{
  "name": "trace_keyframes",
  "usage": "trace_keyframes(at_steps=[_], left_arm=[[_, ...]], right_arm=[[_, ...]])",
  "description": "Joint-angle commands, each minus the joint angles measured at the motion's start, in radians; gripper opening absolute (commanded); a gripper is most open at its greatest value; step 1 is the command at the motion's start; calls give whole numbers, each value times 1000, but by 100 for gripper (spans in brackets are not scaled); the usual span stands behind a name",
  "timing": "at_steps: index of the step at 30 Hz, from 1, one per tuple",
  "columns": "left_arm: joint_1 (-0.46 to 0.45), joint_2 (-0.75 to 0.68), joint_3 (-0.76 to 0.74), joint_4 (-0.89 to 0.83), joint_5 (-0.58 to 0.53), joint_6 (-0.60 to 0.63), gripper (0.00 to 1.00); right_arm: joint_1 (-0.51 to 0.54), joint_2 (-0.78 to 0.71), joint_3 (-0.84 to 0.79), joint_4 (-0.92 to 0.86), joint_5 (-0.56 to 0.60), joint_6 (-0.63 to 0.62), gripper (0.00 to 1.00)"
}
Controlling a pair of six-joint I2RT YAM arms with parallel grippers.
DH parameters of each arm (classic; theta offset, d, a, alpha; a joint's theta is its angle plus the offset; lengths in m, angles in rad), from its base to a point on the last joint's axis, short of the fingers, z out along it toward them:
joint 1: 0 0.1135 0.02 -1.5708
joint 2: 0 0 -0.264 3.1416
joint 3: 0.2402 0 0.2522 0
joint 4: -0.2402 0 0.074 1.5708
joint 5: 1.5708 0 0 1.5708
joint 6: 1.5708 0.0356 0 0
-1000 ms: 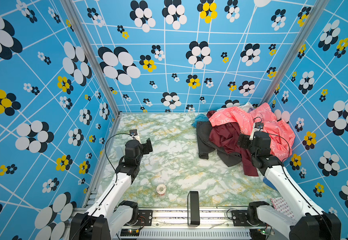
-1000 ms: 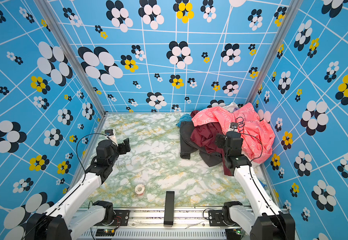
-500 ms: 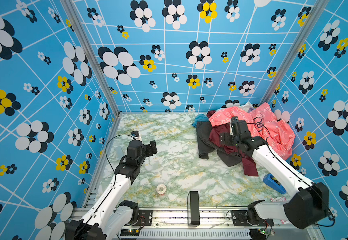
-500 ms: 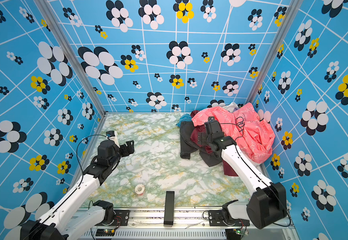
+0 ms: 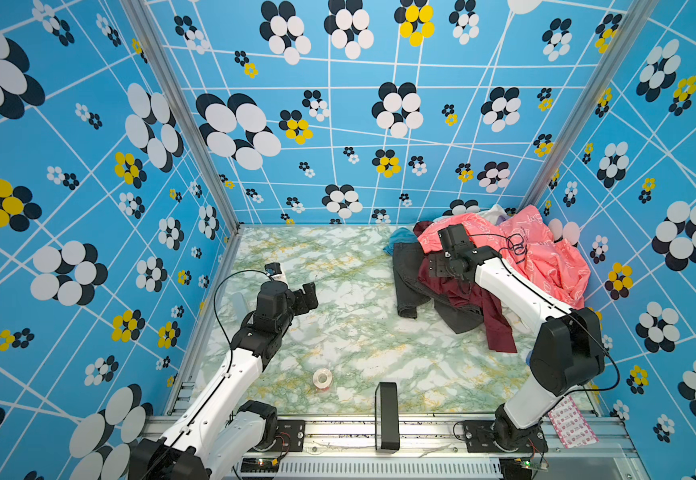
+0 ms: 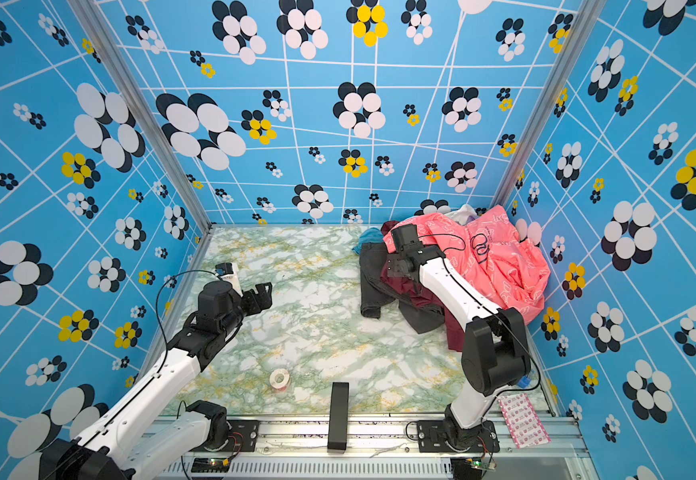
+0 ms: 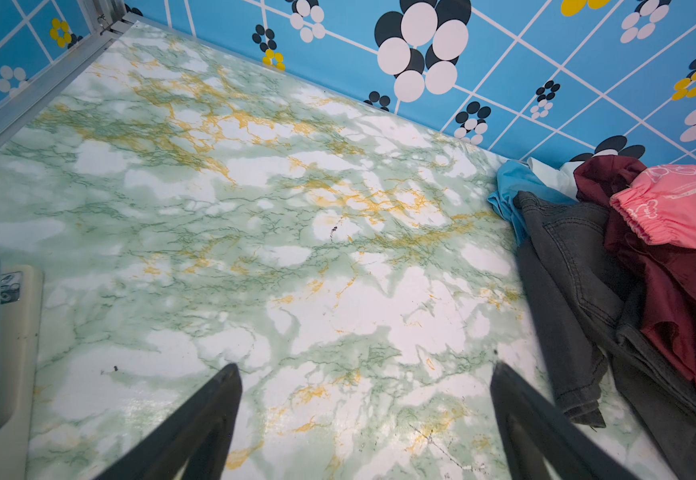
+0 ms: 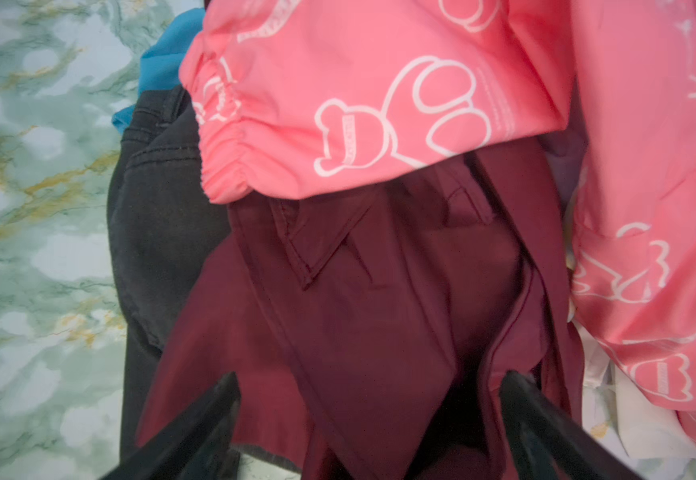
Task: Pick out a specific cloth from the pile
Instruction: 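Reach the right gripper into the pile and grasp the maroon shirt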
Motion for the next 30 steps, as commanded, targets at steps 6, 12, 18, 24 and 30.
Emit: trace_keyframes(at_steps=[6,12,18,24,30], left_arm=[[-6,6,31,-21,1,-4,95],[-8,11,35,-28,10,-13,95],[-10,-7,33,-40,-2,-17,95],[-11,-30,26,-28,1,-17,95],[-11,-32,23,-23,1,-17,95]], right_arm=[[-35,11,-16,-65,36,78,99],[-36,55,-26,-24,-38,92,99],[-52,120,-17,0,-99,97,93],[-59,118,-17,-9,-133,118,40],[-59,30,-21,-22,-75,114,2]])
